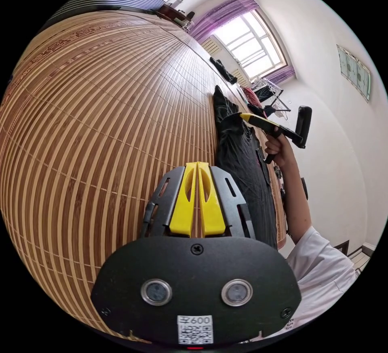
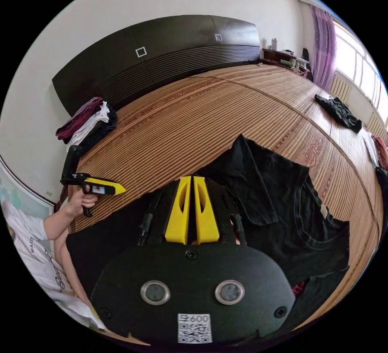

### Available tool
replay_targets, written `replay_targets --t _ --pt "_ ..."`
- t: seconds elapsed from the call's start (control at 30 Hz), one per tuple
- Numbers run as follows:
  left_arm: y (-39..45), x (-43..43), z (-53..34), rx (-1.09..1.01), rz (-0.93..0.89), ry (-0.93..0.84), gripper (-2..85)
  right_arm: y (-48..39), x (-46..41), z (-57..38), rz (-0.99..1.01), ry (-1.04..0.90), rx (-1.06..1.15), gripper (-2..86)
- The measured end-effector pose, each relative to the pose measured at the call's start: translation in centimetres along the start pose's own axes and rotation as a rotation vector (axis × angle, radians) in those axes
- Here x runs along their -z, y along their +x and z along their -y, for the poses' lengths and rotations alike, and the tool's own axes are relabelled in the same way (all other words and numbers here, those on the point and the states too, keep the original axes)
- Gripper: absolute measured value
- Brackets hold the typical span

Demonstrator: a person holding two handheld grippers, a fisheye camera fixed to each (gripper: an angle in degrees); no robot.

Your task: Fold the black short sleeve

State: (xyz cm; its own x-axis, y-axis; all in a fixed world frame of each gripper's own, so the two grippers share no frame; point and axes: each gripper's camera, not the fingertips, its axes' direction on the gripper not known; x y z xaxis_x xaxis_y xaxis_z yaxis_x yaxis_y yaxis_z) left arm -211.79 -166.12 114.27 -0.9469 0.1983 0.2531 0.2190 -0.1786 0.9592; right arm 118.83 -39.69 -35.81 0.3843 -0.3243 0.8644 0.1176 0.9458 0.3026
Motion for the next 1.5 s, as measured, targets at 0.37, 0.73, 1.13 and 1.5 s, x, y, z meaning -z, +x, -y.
replay_targets --t 0.37,0.73,1.13,1.5 --pt "-4.3 -3.4 1.7 -0.001 -0.001 0.003 0.4 -1.0 11.1 -5.8 0.017 0.083 -0.231 -0.9" --pt "-9.4 -8.0 2.8 -0.005 -0.001 0.004 0.6 4.5 22.8 -7.4 0.108 0.198 -0.529 -0.9" --pt "-7.2 -16.7 7.2 -0.43 0.135 -0.091 4.3 12.6 29.2 -11.7 0.588 0.586 -0.634 -0.8" --pt "-4.3 -33.3 8.5 -0.786 0.405 -0.196 2.9 13.9 32.4 -12.0 0.484 0.619 -0.747 -0.8"
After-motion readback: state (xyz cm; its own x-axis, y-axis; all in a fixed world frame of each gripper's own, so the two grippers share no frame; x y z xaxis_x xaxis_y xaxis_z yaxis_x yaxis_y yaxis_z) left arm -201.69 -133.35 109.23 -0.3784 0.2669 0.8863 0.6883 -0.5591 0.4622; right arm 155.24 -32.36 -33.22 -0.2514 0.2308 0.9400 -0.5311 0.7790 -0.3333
